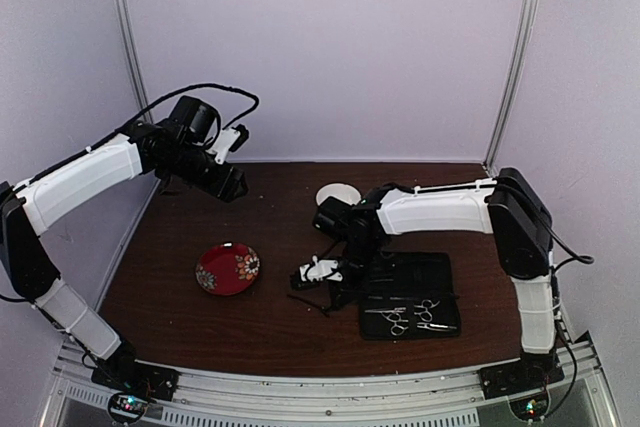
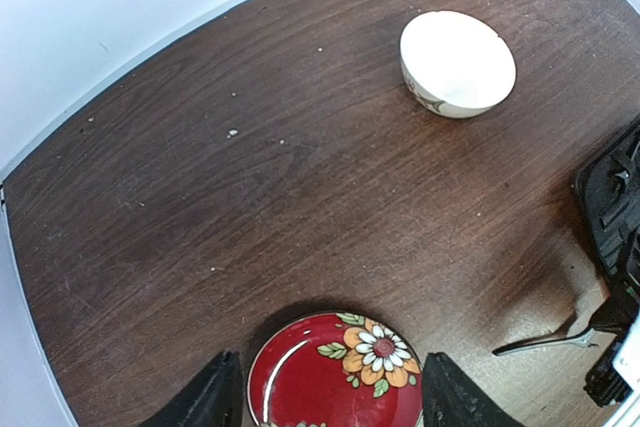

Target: Sort the hair-cutting tools

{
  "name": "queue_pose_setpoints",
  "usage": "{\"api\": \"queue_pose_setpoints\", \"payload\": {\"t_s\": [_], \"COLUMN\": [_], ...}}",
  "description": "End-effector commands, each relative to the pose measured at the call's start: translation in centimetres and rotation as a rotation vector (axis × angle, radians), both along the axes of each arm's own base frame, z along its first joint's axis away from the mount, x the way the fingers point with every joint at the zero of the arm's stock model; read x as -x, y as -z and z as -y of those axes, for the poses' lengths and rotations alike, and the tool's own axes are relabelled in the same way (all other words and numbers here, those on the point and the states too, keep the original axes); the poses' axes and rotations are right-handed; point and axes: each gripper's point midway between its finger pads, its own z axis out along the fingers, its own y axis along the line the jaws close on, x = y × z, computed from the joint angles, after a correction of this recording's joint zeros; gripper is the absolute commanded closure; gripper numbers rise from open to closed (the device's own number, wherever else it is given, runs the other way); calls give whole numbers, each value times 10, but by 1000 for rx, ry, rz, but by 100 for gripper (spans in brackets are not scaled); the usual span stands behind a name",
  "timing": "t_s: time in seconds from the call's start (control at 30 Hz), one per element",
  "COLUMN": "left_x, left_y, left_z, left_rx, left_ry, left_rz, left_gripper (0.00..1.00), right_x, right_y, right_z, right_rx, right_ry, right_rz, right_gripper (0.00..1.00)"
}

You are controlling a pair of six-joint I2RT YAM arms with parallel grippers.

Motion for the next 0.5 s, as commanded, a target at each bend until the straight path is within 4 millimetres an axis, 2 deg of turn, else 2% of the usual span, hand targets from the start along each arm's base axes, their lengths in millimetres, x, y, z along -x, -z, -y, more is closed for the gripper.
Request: {"api": "queue_pose_setpoints", "payload": {"t_s": [0.0,0.1,0.17,0.23,0.33,0.47], "left_x": [-1,2,2,3,3,3], "left_y": [-12,-17,-18,-17,-17,-17], "left_z": [6,8,8,8,8,7], "left_rx": [52,72,71,70,71,66], "left_ry": [30,43,43,42,46,44], "left_rz": [29,30,34,32,32,33], "left_gripper": [36,36,36,36,36,36], "right_x": [-16,-39,-59,-69,-66,-47], "right_y": [-2,-2,-2,-9,-21,-33], "right_z": [15,16,17,17,18,19], "right_rx": [40,49,63,49,35,6], "right_ry": [-8,41,109,155,194,260], "right_rz": [-26,-1,36,62,60,28], "right_gripper": [98,93,85,82,80,80]}}
